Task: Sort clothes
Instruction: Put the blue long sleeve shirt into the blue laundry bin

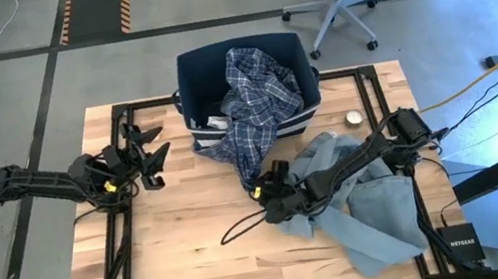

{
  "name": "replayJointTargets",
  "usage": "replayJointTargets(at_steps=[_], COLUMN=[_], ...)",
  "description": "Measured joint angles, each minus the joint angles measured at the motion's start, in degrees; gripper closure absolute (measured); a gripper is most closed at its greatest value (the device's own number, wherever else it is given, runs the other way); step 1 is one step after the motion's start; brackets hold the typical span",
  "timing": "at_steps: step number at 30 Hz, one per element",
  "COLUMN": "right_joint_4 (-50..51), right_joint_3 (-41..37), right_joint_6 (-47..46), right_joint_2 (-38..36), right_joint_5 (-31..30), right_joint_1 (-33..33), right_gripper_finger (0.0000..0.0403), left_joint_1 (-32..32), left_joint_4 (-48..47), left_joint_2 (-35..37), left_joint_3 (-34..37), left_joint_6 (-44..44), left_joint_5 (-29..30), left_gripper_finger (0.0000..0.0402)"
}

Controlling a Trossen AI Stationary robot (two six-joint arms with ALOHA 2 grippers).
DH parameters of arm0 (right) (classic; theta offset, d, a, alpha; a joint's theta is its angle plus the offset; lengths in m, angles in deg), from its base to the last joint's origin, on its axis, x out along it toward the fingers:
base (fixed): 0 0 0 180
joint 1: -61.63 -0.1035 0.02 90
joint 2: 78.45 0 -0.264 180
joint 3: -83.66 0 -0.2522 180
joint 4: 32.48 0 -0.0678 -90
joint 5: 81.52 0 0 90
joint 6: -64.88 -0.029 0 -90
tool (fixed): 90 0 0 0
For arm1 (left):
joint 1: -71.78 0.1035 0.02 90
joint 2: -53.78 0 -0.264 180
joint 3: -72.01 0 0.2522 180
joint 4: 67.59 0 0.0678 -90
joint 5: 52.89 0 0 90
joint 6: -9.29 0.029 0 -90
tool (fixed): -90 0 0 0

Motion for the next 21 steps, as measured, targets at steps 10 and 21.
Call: replayJointTargets(at_steps=[10, 21], right_joint_4=[-5.46, -7.19], right_joint_3=[0.07, 0.25], right_joint_6=[1.97, 3.74], right_joint_2=[2.93, 6.38], right_joint_5=[6.38, 4.79], right_joint_1=[1.22, 1.9], right_gripper_finger=[0.0194, 0.0279], left_joint_1=[0.0, 0.0], left_joint_4=[0.07, 0.02], left_joint_2=[0.01, 0.0], left_joint_3=[0.0, -0.02], left_joint_6=[-0.06, 0.44], left_joint_5=[0.0, 0.0], left_gripper_finger=[0.0194, 0.0194])
